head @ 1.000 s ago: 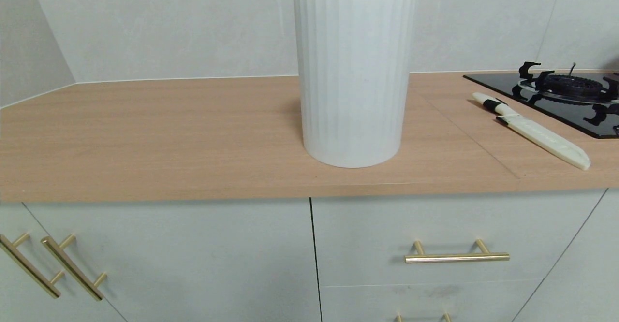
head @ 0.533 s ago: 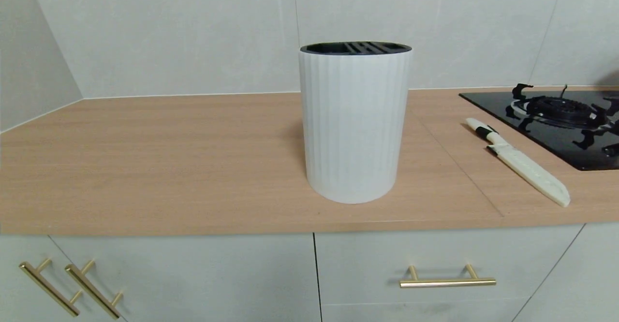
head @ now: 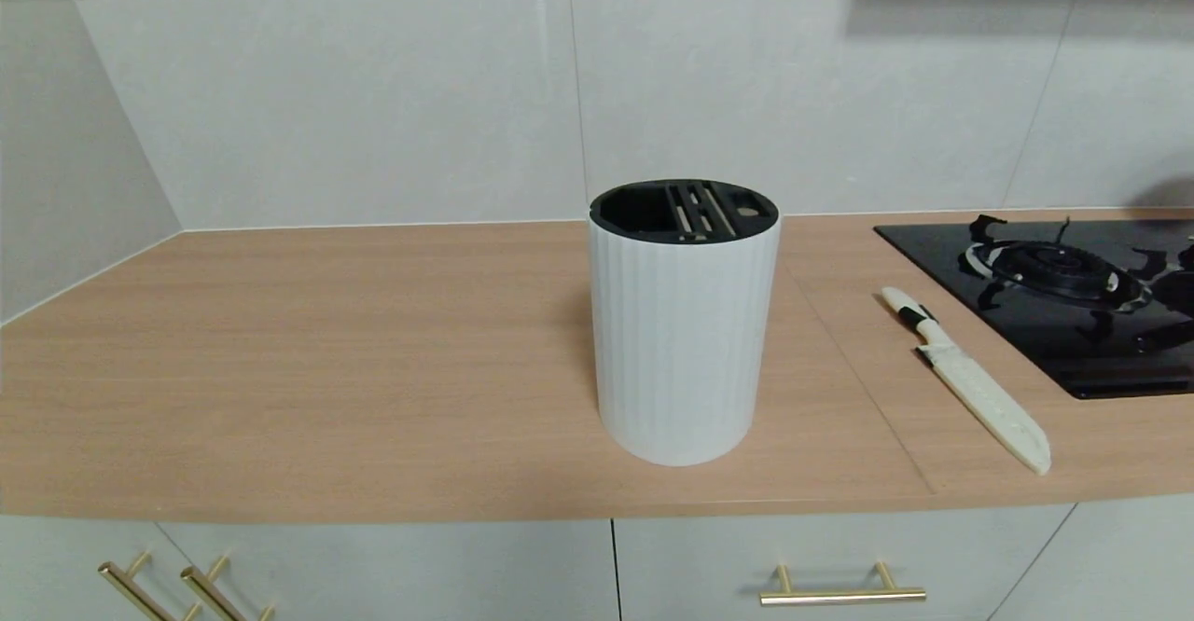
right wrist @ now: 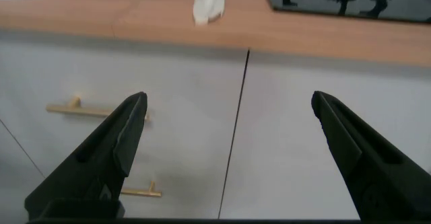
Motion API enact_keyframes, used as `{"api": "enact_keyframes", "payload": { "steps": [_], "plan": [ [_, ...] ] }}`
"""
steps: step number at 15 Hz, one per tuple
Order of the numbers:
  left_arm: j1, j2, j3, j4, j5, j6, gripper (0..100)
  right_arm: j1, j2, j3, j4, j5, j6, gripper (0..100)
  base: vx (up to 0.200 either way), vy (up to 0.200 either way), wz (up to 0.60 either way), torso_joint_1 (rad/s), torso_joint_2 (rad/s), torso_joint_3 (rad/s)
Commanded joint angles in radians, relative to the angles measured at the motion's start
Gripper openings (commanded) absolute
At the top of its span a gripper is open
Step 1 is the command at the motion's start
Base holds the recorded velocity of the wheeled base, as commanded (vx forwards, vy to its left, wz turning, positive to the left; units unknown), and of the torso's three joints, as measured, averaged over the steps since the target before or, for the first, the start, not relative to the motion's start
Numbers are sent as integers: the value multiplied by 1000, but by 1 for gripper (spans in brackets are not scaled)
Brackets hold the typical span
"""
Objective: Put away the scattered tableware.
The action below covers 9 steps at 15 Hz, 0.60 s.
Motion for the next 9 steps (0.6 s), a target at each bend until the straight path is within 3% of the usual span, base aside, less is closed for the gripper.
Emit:
{"api": "enact_keyframes", "payload": {
  "steps": [1,9],
  "plan": [
    [0,1,0,0,0,0,100,1,2,0,0,0,0,100,0,0,0,212,-481,-271],
    [0,1,0,0,0,0,100,1,2,0,0,0,-2,100,0,0,0,232,-509,-282]
  ]
}}
